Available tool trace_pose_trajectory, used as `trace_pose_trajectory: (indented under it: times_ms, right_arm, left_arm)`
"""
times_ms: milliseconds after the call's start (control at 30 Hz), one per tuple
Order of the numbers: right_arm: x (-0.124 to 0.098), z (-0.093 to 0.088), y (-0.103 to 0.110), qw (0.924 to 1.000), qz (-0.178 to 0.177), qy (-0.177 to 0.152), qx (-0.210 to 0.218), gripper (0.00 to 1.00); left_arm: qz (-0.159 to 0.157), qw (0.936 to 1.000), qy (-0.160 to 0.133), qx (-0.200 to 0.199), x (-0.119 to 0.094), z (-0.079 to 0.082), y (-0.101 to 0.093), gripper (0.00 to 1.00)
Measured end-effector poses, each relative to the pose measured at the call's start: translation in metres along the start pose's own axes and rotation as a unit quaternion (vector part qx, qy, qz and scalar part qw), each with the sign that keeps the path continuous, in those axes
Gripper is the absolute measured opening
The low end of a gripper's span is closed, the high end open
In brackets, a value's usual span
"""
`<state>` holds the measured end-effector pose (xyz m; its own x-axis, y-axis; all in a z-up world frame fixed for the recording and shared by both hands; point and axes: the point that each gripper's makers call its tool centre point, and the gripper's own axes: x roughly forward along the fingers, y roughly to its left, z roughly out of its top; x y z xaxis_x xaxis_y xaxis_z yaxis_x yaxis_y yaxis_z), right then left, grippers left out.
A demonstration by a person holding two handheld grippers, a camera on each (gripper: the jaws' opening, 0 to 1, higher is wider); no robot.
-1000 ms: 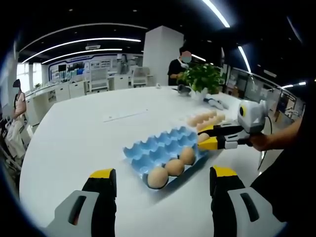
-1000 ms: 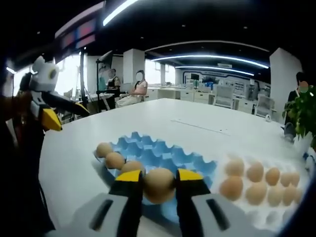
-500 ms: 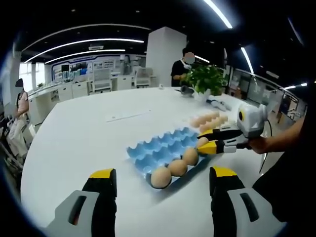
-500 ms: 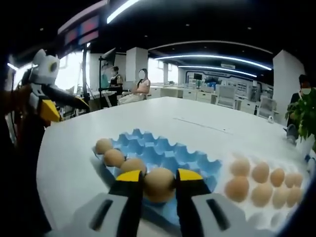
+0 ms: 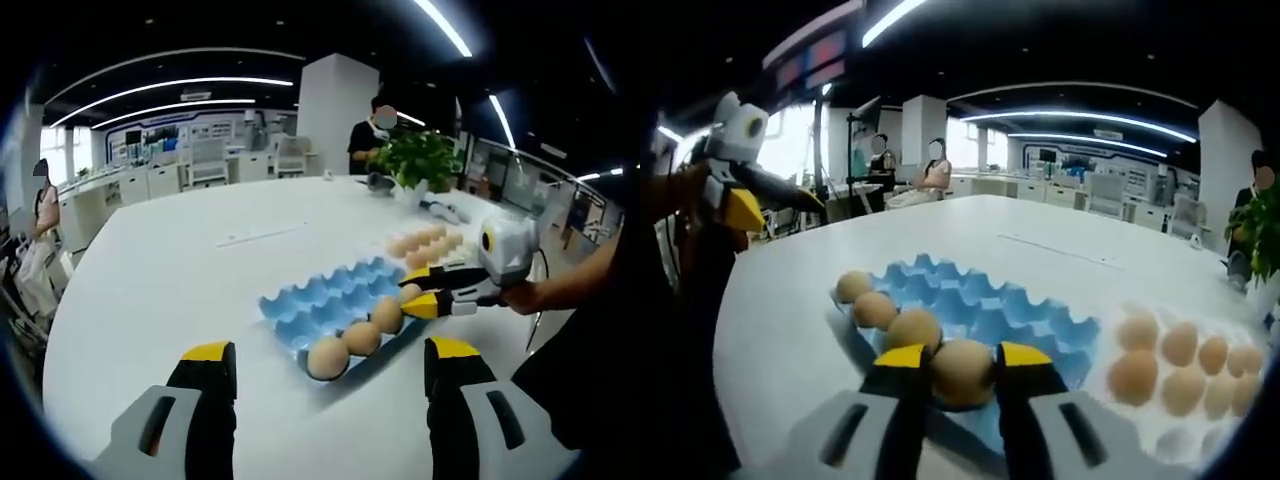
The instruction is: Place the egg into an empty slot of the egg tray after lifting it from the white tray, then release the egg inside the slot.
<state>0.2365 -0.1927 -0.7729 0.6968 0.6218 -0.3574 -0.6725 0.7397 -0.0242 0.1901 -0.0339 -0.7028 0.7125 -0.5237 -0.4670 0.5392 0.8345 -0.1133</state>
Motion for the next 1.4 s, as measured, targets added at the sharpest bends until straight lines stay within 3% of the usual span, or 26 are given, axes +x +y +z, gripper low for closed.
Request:
trace_pose_trajectory:
  times_ms: [300,1000,1400]
  right_arm:
    - [-0.003,-0.001,0.002,0.9999,0.005,-0.002,-0.012,0.26]
    - [-0.021,-0.008,-0.002,1.0,0.001,0.007,0.004,0.26]
    - [-0.041,-0.008,-0.019,0.999,-0.035,0.0,0.027,0.25]
  left_arm:
    - [-0.004,1.0,-0.001,0.002,0.001,0.001,-0.003,0.78]
    - [-0.009,0.9999,-0.005,0.007,0.001,0.004,-0.007,0.78]
    - [-0.013,0.9998,-0.008,0.011,0.001,0.006,-0.01,0.78]
